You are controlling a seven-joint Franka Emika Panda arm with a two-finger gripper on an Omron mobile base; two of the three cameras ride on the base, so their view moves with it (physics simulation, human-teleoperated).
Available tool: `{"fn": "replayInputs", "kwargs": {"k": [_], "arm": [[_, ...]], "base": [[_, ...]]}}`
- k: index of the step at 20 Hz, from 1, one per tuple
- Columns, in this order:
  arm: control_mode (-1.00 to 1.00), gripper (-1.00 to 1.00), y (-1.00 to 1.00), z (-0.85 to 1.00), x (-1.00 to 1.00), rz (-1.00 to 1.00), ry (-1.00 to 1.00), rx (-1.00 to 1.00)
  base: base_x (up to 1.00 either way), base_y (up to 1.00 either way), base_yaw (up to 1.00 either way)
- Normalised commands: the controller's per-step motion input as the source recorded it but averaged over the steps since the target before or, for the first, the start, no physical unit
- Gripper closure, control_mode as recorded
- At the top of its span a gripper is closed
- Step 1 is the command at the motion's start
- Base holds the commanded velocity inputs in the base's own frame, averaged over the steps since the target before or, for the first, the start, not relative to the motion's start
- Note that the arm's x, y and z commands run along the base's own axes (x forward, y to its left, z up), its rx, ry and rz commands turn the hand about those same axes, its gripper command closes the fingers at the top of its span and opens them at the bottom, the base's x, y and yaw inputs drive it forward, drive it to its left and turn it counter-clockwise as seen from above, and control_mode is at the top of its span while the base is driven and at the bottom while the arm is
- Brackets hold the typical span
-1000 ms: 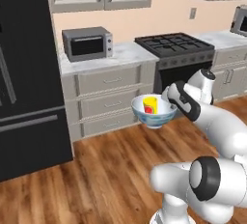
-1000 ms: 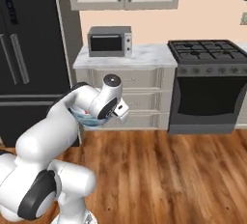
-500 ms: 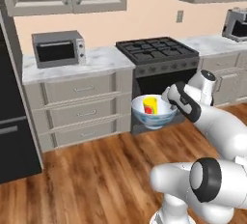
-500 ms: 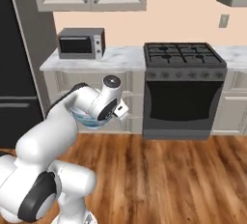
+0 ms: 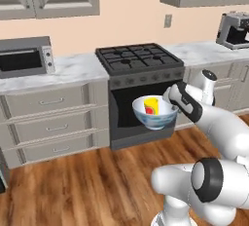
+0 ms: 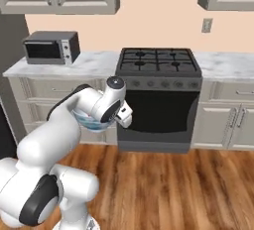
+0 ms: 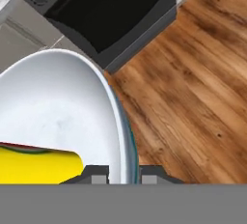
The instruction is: Place the cup inside the bowl on the dining table and move the bowl to any counter.
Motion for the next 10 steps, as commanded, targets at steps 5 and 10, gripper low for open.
{"fn": "replayInputs", "kwargs": {"k": [5,10], "arm": [[1.00,1.00,0.00,0.00,0.00,0.00,0.00,0.00],[1.00,1.00,0.00,0.00,0.00,0.00,0.00,0.00]], "base": [[0.35,-1.00,0.06],[0.44,-1.00,0.03]]}}
